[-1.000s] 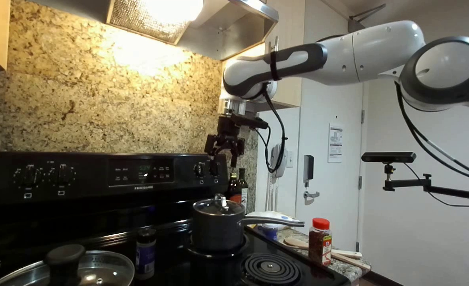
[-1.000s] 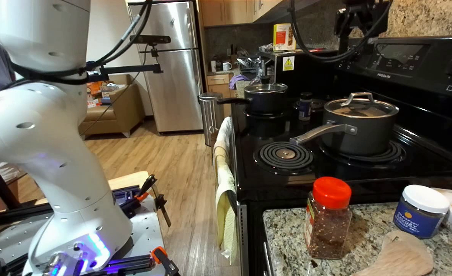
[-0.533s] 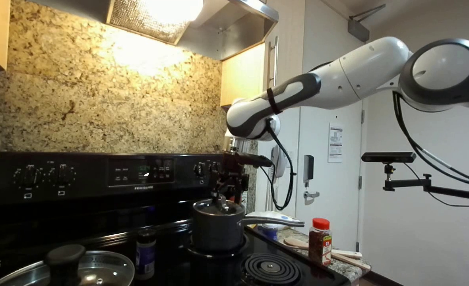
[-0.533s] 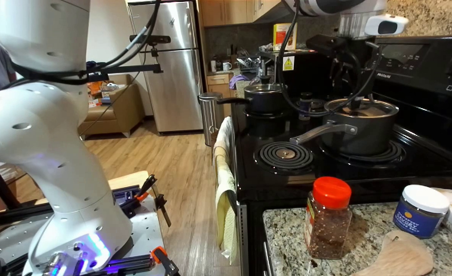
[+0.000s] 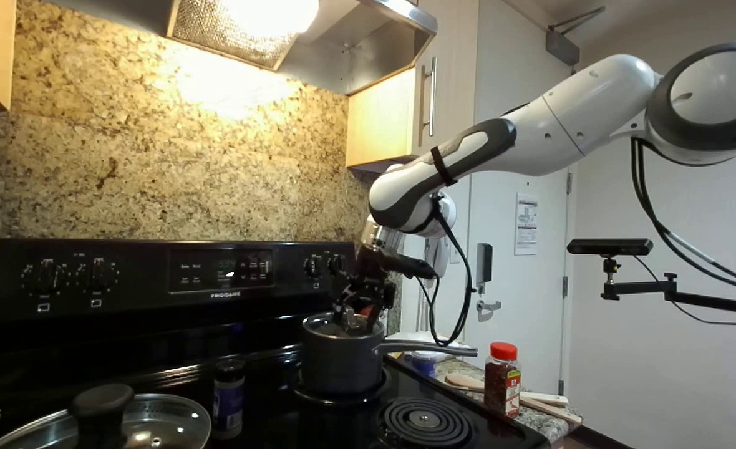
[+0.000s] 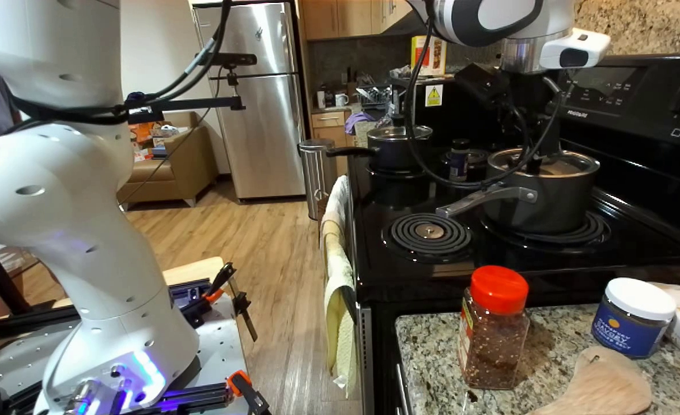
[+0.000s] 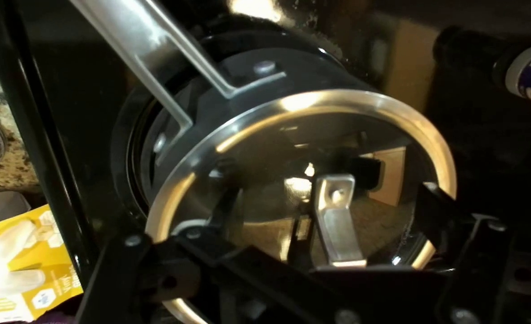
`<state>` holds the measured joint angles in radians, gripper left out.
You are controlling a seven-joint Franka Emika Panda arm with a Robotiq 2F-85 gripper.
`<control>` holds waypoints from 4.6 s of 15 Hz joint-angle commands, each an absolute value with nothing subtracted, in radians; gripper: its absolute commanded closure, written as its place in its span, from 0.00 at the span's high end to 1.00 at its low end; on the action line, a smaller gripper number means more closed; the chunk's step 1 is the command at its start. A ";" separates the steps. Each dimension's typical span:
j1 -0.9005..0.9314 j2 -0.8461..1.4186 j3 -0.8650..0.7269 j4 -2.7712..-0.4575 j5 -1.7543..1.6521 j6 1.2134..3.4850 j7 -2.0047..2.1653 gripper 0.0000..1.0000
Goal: Take the lid off the pot on the right and put it on the stove
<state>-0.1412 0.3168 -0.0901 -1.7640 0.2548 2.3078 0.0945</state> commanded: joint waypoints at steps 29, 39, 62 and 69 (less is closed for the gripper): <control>-0.046 0.344 -0.111 -1.580 0.011 2.089 0.397 1.00; -0.067 0.354 -0.122 -1.598 0.003 2.106 0.351 1.00; -0.060 0.394 -0.114 -1.639 0.005 2.311 0.284 0.07; -0.062 0.386 -0.111 -1.640 0.010 2.315 0.279 0.03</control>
